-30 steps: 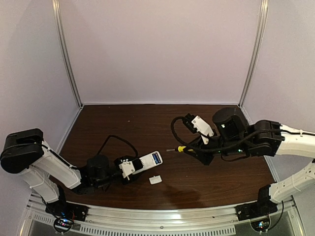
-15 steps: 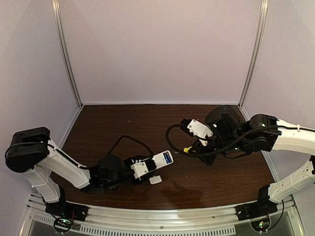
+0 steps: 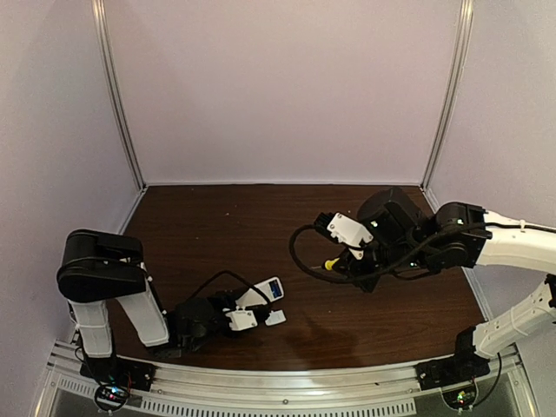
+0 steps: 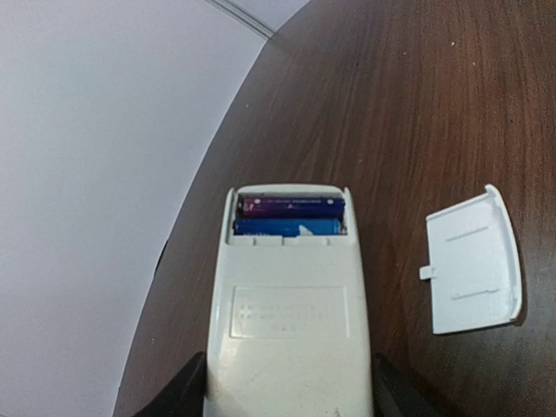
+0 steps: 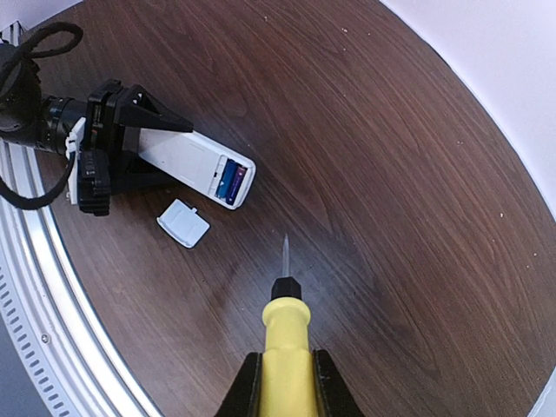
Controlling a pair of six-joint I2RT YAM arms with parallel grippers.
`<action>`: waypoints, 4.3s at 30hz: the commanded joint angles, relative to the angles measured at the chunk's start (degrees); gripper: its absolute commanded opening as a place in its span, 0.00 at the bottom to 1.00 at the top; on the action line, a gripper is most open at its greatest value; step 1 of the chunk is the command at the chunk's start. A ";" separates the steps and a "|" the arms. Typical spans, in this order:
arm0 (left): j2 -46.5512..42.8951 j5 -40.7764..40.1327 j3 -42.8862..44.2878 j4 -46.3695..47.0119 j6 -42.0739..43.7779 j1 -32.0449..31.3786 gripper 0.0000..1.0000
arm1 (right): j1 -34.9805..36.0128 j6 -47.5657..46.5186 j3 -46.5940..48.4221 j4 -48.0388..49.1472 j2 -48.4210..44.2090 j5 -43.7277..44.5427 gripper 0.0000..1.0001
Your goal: Unload the batteries from the remote control
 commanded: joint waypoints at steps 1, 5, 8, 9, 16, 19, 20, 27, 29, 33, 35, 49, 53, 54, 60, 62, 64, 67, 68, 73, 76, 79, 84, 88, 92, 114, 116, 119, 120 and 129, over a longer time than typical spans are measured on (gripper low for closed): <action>-0.10 2.59 -0.84 20.20 4.55 -0.78 0.00 | 0.11 -1.30 1.44 0.05 -0.59 1.72 0.00; -8.13 6.34 0.80 3.86 0.75 -0.79 0.00 | 0.16 -1.48 1.15 0.52 0.00 1.61 0.00; -14.30 11.73 6.77 -20.54 -3.82 -0.63 0.00 | 0.13 -1.85 1.38 0.93 0.70 1.05 0.00; -15.42 13.01 8.35 -25.69 -4.75 -0.70 0.00 | 0.15 -1.92 1.44 0.95 0.88 0.65 0.00; -17.44 18.11 10.21 -36.29 -5.45 -0.70 0.00 | 0.20 -3.82 1.35 -1.23 1.64 -3.68 0.00; -17.61 18.75 10.43 -37.66 -5.65 -0.70 0.00 | 0.41 -4.48 1.06 -1.53 1.56 -5.10 0.00; -17.68 18.37 10.36 -37.58 -5.65 -0.66 0.00 | 0.48 -4.62 0.97 -1.66 1.63 -5.25 0.00; -17.97 17.63 10.04 -37.26 -5.49 -0.70 0.00 | 2.40 -5.36 1.17 -2.32 3.73 -5.18 0.00; -18.03 17.40 9.40 -36.46 -5.07 -0.68 0.00 | 2.84 -5.44 1.29 -1.57 4.32 -4.20 0.00; -18.45 17.50 8.86 -36.11 -4.88 -0.63 0.00 | 3.28 -5.53 0.91 0.77 5.58 -4.03 0.00; -18.42 17.26 8.83 -36.16 -4.79 -0.66 0.00 | 3.56 -5.65 0.43 1.87 6.40 -4.09 0.00; -16.61 15.29 8.71 -35.37 -3.48 -0.66 0.00 | 3.82 -6.63 -3.01 8.96 10.47 -3.38 0.00; -15.53 14.59 9.12 -35.62 -3.10 -0.70 0.00 | 3.79 -6.76 -3.73 9.73 11.63 -3.73 0.00; -15.25 14.50 9.21 -35.69 -3.06 -0.69 0.00 | 3.79 -6.72 -3.90 9.97 11.82 -3.69 0.00; -14.56 14.04 9.26 -35.44 -2.86 -0.69 0.00 | 3.85 -6.84 -4.32 10.39 13.35 -2.79 0.00; -14.44 14.04 9.26 -35.38 -2.79 -0.67 0.00 | 3.78 -6.83 -4.47 10.44 13.92 -2.67 0.00; -14.23 14.04 9.26 -35.22 -2.67 -0.70 0.00 | 3.83 -6.91 -4.67 10.86 14.28 -2.74 0.00; -13.93 13.95 9.35 -35.12 -2.49 -0.69 0.00 | 3.83 -7.01 -4.54 11.23 14.55 -2.90 0.00; -13.86 13.97 9.35 -35.12 -2.41 -0.70 0.00 | 3.83 -7.04 -4.50 11.31 14.60 -2.91 0.00; -13.41 13.70 9.48 -35.02 -2.22 -0.69 0.00 | 3.75 -7.28 -4.03 11.50 15.15 -2.13 0.00; -13.32 13.60 9.52 -35.15 -2.22 -0.64 0.00 | 3.70 -7.37 -3.88 11.28 15.76 -1.91 0.00; -13.30 13.60 9.53 -35.20 -2.15 -0.66 0.00 | 3.76 -7.30 -3.98 10.95 16.22 -1.67 0.00; -13.26 13.65 9.53 -35.18 -2.13 -0.65 0.00 | 3.73 -7.44 -4.40 10.42 16.52 -0.76 0.00; -13.12 13.68 9.53 -35.20 -2.04 -0.70 0.00 | 3.76 -7.41 -4.41 10.72 15.60 -0.15 0.00; -12.92 13.68 9.61 -35.36 -2.04 -0.67 0.00 | 3.71 -7.37 -4.24 10.74 14.12 0.41 0.00; -12.26 14.33 10.73 -37.22 -2.23 -0.70 0.00 | 3.72 -7.41 -3.93 10.81 14.32 1.24 0.00; -12.17 14.39 10.76 -37.31 -2.22 -0.69 0.00 | 3.68 -7.51 -4.04 10.62 14.51 1.08 0.00; -12.16 14.41 10.83 -37.46 -2.22 -0.63 0.00 | 3.68 -7.90 -4.14 10.18 15.85 -0.10 0.00; -12.10 14.39 10.84 -37.48 -2.22 -0.69 0.00 | 3.68 -8.11 -4.14 9.99 16.51 -0.44 0.00; -12.13 14.12 10.85 -37.51 -2.14 -0.65 0.00 | 3.69 -9.36 -3.23 7.35 21.18 -2.56 0.00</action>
